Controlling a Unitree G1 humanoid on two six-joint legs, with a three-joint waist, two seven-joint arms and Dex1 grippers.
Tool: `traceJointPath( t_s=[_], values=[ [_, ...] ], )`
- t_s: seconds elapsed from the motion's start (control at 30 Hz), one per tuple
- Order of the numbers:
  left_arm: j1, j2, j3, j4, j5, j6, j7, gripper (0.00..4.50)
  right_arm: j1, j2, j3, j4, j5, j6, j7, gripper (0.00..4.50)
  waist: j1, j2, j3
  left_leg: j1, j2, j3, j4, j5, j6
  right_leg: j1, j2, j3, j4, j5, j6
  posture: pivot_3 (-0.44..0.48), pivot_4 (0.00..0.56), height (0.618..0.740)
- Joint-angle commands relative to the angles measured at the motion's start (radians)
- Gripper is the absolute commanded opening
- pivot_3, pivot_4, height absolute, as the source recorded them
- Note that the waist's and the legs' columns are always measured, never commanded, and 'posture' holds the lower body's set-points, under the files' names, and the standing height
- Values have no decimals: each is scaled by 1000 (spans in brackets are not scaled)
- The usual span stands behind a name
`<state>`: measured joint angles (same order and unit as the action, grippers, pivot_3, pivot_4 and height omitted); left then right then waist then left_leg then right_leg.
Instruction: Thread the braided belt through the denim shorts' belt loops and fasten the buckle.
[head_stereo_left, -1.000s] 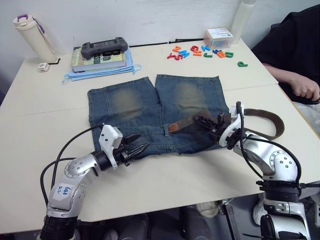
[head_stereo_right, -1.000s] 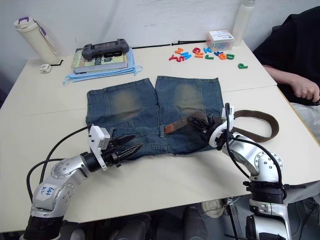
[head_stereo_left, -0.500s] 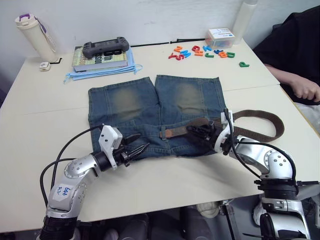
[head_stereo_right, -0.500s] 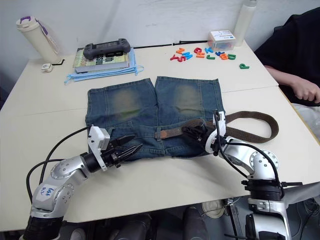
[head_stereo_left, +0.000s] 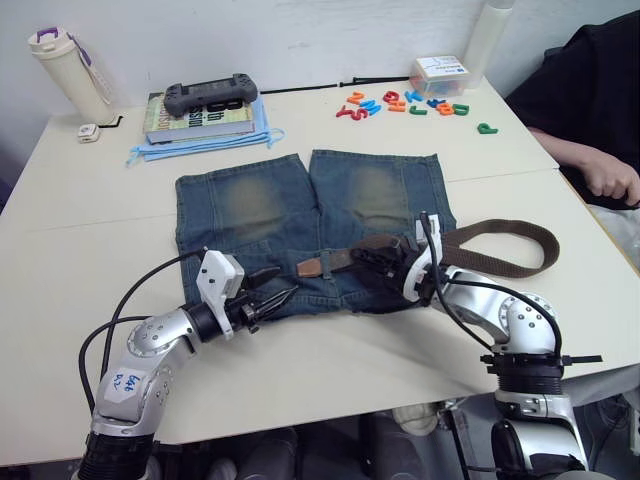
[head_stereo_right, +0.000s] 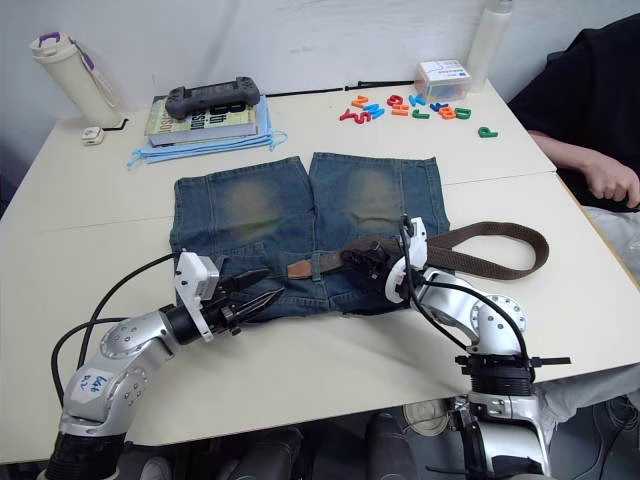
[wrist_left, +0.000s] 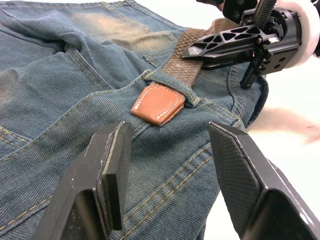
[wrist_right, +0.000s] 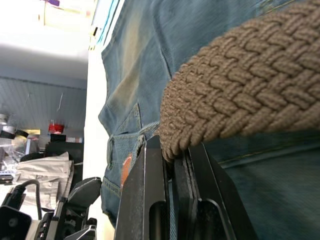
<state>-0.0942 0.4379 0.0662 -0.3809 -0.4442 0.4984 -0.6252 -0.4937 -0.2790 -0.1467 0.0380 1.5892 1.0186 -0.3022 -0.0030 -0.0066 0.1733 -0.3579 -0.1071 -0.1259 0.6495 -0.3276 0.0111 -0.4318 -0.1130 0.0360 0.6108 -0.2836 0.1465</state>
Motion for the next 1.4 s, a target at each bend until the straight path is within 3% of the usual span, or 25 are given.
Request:
traceJointPath(
  t_s=[0.03, 0.33, 0.77, 1.03, 1.17, 1.37, 1.4],
  values=[
    [2, 5, 1, -20, -1, -24, -2, 2730, -5, 36, 22, -66, -16, 0, -8, 0, -1, 0, 0, 0, 0, 0, 0, 0, 0, 0, 0, 0, 0, 0, 0, 0, 150, 731],
    [-6, 13, 7, -10, -4, -22, -1, 2730, -6, 116, 50, -92, -51, 0, -30, 0, -2, 0, 0, 0, 0, 0, 0, 0, 0, -1, 0, 0, 1, 0, 0, 0, 150, 731],
    [-24, 115, 93, 66, -50, 43, -53, 2730, 14, 110, 27, -117, -62, 8, -35, 0, -1, 0, 0, 0, 0, 0, 0, 0, 0, -2, 1, 0, 1, 0, 0, 0, 150, 731],
    [-97, 87, 188, 94, -350, 444, 9, 2730, 14, 105, 23, -127, -74, 8, -37, 0, -6, 0, 0, -1, 0, 0, 0, 0, 0, -3, 0, 0, 3, 0, 0, 0, 150, 731],
    [-114, 82, 228, 108, -442, 564, 54, 2791, 25, 95, 22, -156, -73, 11, -47, 1552, -14, 0, 0, -3, 0, 1, 0, 0, -1, -7, 0, 0, 9, 0, -1, 0, 150, 731],
    [-137, 48, 237, 124, -483, 623, 122, 2791, 69, 50, 1, -234, -17, 14, -91, 4386, -20, 0, 0, -10, 0, 1, 3, 0, -1, -13, 0, 0, 11, 0, -1, 0, 150, 731],
    [-148, 35, 233, 131, -481, 629, 139, 2791, 83, 35, -2, -255, 0, 15, -100, 4386, -18, 0, 0, -10, -1, 0, 3, 0, -1, -13, 0, -1, 11, 0, -1, 0, 150, 731]
  ],
)
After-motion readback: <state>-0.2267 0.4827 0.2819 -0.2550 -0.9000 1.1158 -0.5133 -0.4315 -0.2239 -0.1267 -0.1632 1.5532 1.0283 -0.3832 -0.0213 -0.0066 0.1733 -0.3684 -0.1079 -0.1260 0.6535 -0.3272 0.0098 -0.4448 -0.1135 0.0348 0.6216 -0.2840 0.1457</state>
